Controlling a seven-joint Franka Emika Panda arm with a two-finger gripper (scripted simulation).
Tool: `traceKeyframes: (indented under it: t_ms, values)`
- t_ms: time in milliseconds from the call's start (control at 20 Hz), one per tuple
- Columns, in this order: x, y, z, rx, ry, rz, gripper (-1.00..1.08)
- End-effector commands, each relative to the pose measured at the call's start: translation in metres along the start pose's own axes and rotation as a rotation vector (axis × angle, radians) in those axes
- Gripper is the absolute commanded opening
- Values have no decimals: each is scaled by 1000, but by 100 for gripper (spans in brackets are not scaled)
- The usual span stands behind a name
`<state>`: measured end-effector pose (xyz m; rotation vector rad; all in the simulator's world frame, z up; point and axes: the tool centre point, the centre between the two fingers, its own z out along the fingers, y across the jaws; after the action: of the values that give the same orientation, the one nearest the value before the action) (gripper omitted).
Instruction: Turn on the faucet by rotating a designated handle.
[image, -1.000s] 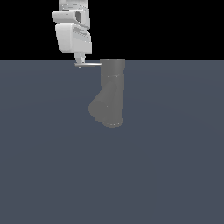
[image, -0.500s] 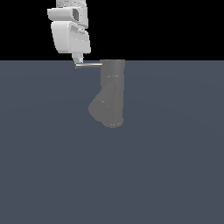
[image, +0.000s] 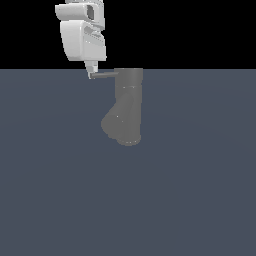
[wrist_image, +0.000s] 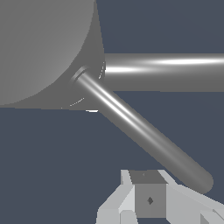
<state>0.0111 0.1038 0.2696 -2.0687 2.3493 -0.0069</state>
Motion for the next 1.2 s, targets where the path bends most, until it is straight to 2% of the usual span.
traceKeyframes:
  t_ms: [0, 750, 800, 850, 1150]
  values:
    - [15, 7, 0, -7, 5, 13, -100]
    - [54, 46, -1, -10, 5, 12, -100]
    - [54, 46, -1, -10, 5, 12, -100]
    - [42, 44, -1, -6, 4, -4, -100]
    - [82, 42, -1, -8, 4, 1, -100]
